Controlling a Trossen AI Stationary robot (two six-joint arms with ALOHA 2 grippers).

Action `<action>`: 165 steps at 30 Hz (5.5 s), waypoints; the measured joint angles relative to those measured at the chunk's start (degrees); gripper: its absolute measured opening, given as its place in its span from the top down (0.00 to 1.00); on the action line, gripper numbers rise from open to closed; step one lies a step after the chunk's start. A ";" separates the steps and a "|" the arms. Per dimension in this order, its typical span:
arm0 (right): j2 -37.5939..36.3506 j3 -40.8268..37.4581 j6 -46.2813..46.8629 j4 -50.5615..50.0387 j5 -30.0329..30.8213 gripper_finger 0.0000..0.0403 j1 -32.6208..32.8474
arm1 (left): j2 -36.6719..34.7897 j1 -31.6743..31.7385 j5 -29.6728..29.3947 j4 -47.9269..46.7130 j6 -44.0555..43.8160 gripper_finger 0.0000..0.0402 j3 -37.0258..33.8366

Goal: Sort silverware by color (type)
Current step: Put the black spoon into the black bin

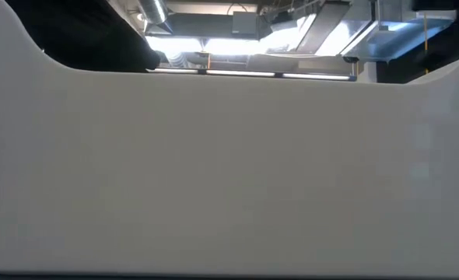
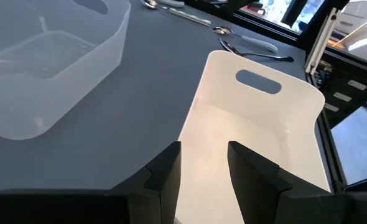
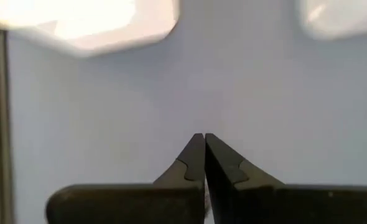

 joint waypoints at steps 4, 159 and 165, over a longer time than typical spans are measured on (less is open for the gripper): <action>-2.58 0.02 -6.13 -0.01 1.69 1.00 -4.86 | 0.00 0.00 0.10 0.03 0.29 0.69 0.00; -6.50 0.83 -32.29 9.49 7.79 1.00 -29.21 | -21.49 8.49 0.66 -18.90 15.21 0.69 -7.04; -6.14 0.83 -46.39 22.40 0.33 1.00 -43.11 | -21.46 8.50 -0.45 -5.78 14.94 0.69 -14.22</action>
